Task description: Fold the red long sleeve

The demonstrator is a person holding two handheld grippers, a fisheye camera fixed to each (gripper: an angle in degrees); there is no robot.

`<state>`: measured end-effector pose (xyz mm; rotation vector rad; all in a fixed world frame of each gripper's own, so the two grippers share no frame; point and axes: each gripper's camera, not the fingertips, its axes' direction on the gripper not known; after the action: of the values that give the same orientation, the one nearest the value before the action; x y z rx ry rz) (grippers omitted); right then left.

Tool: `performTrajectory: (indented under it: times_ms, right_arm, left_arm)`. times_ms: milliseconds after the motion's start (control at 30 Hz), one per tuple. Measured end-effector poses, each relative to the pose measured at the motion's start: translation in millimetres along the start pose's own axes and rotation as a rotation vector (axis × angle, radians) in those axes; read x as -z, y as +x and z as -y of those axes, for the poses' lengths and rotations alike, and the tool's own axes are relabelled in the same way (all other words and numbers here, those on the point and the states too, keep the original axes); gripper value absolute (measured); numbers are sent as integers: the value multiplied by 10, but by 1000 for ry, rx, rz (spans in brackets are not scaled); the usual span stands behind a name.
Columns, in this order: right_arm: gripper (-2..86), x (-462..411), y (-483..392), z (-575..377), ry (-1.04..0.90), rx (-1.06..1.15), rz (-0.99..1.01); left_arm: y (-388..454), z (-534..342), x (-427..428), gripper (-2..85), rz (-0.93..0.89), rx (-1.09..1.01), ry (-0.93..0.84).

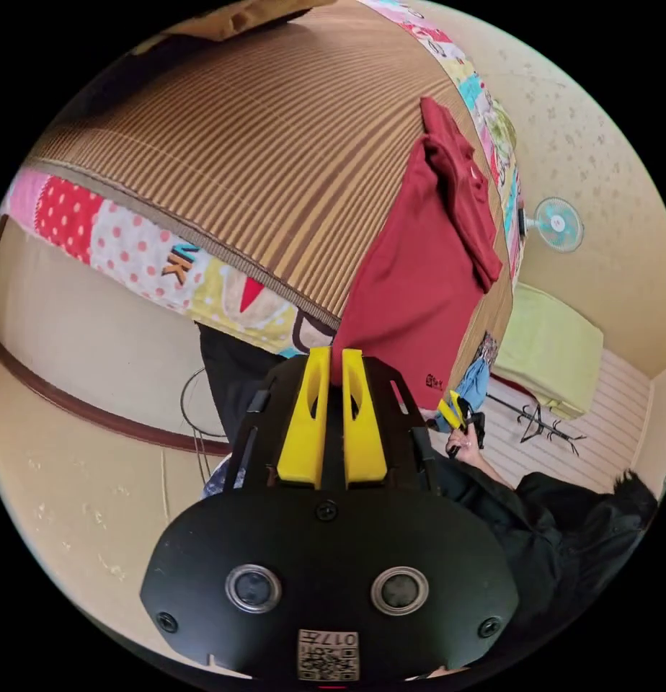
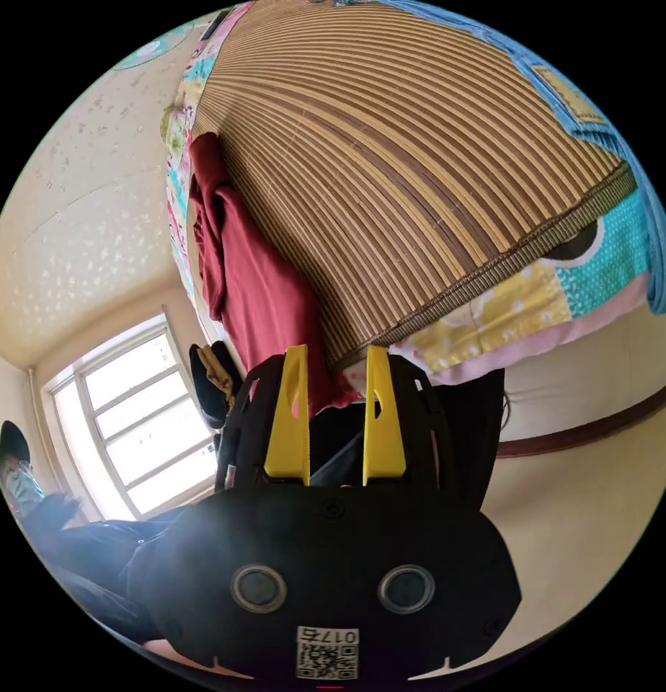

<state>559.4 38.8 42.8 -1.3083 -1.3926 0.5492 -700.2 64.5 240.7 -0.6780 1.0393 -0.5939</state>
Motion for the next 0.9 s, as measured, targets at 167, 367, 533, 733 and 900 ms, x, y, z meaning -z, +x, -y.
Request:
performTrajectory:
  times_ms: [167, 367, 533, 733, 900]
  right_arm:
    - [125, -152, -444, 46, -85, 240, -138]
    - [110, -354, -807, 275, -118, 386, -281]
    - [42, 145, -1173, 309, -144, 509, 385]
    - [54, 384, -1230, 441, -33, 424, 164]
    - [120, 64, -854, 348, -133, 333, -160]
  left_arm:
    - [-43, 135, 320, 25, -90, 91, 57]
    - [130, 364, 554, 27, -38, 9, -18]
    - [285, 527, 732, 28, -227, -159, -168]
    - [413, 581, 815, 28, -174, -218, -255]
    - [420, 555, 784, 30, -140, -220, -304]
